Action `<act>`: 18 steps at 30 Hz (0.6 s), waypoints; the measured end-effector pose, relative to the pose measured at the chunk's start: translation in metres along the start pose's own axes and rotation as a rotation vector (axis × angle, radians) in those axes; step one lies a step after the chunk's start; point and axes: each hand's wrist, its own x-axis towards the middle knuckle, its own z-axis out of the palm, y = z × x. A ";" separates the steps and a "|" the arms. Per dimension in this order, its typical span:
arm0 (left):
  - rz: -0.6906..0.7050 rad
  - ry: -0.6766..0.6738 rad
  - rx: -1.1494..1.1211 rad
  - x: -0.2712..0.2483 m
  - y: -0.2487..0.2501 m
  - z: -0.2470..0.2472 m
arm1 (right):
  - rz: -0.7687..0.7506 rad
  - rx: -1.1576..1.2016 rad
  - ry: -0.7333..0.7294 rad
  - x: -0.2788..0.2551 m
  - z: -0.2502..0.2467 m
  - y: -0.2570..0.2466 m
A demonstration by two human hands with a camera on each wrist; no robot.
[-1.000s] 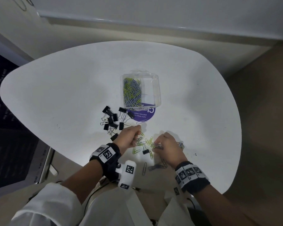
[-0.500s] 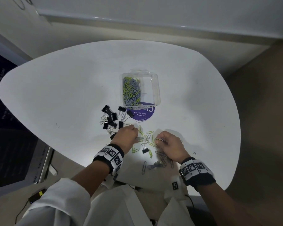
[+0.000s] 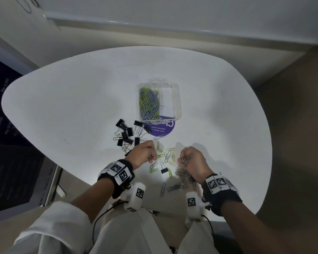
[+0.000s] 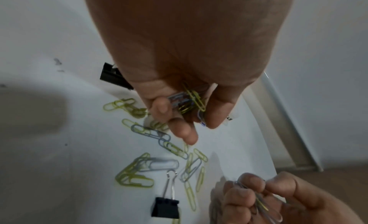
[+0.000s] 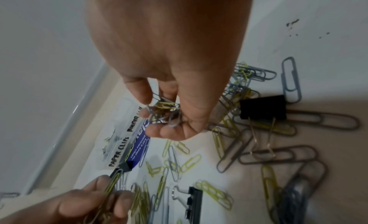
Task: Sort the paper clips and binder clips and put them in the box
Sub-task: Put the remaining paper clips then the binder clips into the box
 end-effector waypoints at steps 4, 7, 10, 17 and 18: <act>-0.037 0.008 -0.111 -0.001 0.006 0.002 | -0.058 -0.158 -0.006 0.006 -0.004 0.005; -0.043 0.004 -0.170 0.000 0.006 0.002 | -0.125 -0.307 -0.059 0.006 -0.004 0.006; -0.072 -0.002 -0.313 -0.002 0.009 0.005 | -0.069 -0.181 -0.118 0.004 -0.003 0.004; -0.159 -0.034 -0.565 -0.005 0.012 0.003 | -0.031 -0.202 -0.101 0.005 0.000 0.001; -0.182 -0.032 -0.573 -0.002 0.011 0.002 | -0.053 -0.278 -0.083 0.005 0.002 0.001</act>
